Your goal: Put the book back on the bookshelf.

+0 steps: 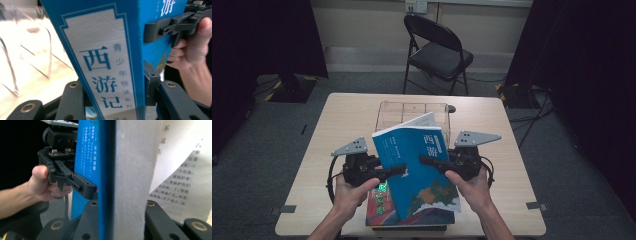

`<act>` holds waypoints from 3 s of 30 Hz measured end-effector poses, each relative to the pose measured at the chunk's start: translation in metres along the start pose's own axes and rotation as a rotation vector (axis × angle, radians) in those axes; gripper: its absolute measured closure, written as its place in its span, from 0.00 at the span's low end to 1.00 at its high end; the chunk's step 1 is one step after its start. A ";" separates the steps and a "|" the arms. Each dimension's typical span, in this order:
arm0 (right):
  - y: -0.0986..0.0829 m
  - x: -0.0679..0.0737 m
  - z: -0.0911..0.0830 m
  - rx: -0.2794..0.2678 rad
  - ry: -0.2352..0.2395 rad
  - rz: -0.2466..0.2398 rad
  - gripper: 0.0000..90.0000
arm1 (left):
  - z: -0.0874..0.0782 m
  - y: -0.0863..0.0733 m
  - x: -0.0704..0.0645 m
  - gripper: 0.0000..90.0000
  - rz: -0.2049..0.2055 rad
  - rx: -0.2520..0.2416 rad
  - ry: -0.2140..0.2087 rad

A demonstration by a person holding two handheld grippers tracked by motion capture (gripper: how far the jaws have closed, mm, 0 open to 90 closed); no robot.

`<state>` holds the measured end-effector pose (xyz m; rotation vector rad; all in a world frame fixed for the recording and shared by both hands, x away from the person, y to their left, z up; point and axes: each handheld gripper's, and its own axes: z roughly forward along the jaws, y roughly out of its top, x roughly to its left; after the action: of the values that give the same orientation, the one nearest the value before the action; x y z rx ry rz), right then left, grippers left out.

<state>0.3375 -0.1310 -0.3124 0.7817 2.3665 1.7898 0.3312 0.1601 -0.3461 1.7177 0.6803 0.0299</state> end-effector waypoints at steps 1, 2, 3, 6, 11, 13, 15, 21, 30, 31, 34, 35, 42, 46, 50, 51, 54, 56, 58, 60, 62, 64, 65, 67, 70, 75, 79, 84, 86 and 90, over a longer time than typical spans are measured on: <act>0.002 0.000 -0.001 -0.018 -0.005 -0.003 0.88 | -0.001 0.004 0.000 0.64 0.009 -0.011 0.005; 0.004 0.001 -0.002 -0.038 -0.013 -0.011 0.88 | -0.002 0.008 0.000 0.64 0.019 -0.022 0.008; 0.005 0.003 -0.002 -0.067 -0.024 -0.017 0.88 | -0.003 0.013 0.000 0.65 0.033 -0.025 0.009; 0.008 0.003 -0.003 -0.126 -0.020 -0.038 0.88 | -0.008 0.022 -0.004 0.66 0.111 -0.029 0.037; -0.004 -0.001 0.004 -0.052 -0.023 -0.061 0.86 | -0.006 0.004 -0.006 0.68 0.155 -0.012 0.070; -0.007 0.004 0.008 -0.052 -0.024 -0.079 0.86 | -0.010 -0.002 -0.004 0.68 0.142 -0.041 0.058; -0.004 0.008 0.009 -0.033 -0.024 -0.093 0.87 | -0.012 -0.003 -0.006 0.68 0.149 -0.040 0.060; -0.012 0.007 0.002 -0.045 0.001 -0.090 0.87 | -0.008 -0.004 -0.011 0.67 0.172 -0.046 0.054; -0.019 0.014 -0.005 -0.030 -0.007 -0.127 0.84 | -0.002 -0.009 -0.021 0.65 0.200 -0.072 0.044; -0.019 0.014 -0.006 -0.024 -0.015 -0.135 0.80 | -0.002 -0.010 -0.023 0.66 0.209 -0.069 0.038; -0.021 0.013 -0.011 -0.034 -0.056 -0.139 0.70 | -0.003 -0.012 -0.024 0.67 0.217 -0.075 0.044; -0.021 0.011 -0.019 -0.047 -0.086 -0.135 0.66 | -0.003 -0.011 -0.025 0.67 0.222 -0.067 0.044; -0.021 0.003 -0.037 -0.070 -0.187 -0.139 0.58 | -0.004 -0.011 -0.027 0.67 0.223 -0.062 0.050; -0.024 -0.010 -0.040 -0.070 -0.185 -0.120 0.54 | -0.004 -0.011 -0.027 0.67 0.221 -0.059 0.052; -0.031 -0.022 -0.029 -0.029 -0.112 -0.073 0.47 | -0.005 -0.011 -0.029 0.67 0.239 -0.052 0.056; -0.031 -0.022 -0.026 -0.028 -0.107 -0.059 0.44 | -0.005 -0.011 -0.029 0.67 0.239 -0.049 0.058; -0.031 -0.024 -0.024 -0.027 -0.104 -0.055 0.46 | -0.005 -0.010 -0.031 0.67 0.239 -0.044 0.076; -0.029 -0.025 -0.025 -0.009 -0.108 -0.058 0.49 | -0.004 -0.009 -0.032 0.67 0.237 -0.038 0.086; -0.029 -0.025 -0.026 -0.007 -0.108 -0.059 0.49 | -0.003 -0.009 -0.033 0.67 0.242 -0.040 0.092; -0.029 -0.023 -0.026 -0.006 -0.110 -0.060 0.49 | -0.002 -0.008 -0.034 0.67 0.248 -0.032 0.092; -0.029 -0.022 -0.027 -0.005 -0.111 -0.064 0.49 | 0.002 -0.007 -0.036 0.65 0.260 -0.018 0.103; -0.029 -0.022 -0.028 -0.005 -0.104 -0.065 0.49 | 0.006 -0.005 -0.038 0.62 0.249 -0.018 0.095; -0.030 -0.022 -0.028 -0.005 -0.100 -0.064 0.49 | 0.008 -0.005 -0.038 0.62 0.244 -0.031 0.091; -0.031 -0.022 -0.030 -0.005 -0.095 -0.064 0.49 | 0.009 -0.004 -0.037 0.64 0.247 -0.037 0.086; -0.031 -0.023 -0.030 -0.006 -0.089 -0.061 0.50 | 0.011 -0.003 -0.037 0.63 0.242 -0.083 0.083; -0.031 -0.023 -0.029 -0.006 -0.092 -0.066 0.49 | 0.014 -0.001 -0.036 0.65 0.279 -0.081 0.080; -0.031 -0.023 -0.028 -0.006 -0.093 -0.067 0.49 | 0.016 -0.004 -0.038 0.64 0.285 -0.119 0.089; -0.030 -0.022 -0.027 -0.002 -0.100 -0.072 0.49 | 0.016 -0.004 -0.038 0.63 0.275 -0.117 0.100; -0.031 -0.023 -0.027 -0.002 -0.099 -0.069 0.49 | 0.016 -0.003 -0.038 0.64 0.276 -0.117 0.096; -0.030 -0.024 -0.026 -0.003 -0.100 -0.063 0.49 | 0.017 -0.003 -0.039 0.66 0.264 -0.120 0.123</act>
<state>0.3386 -0.1703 -0.3377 0.7676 2.2983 1.6888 0.3042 0.1281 -0.3406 1.6893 0.5257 0.3565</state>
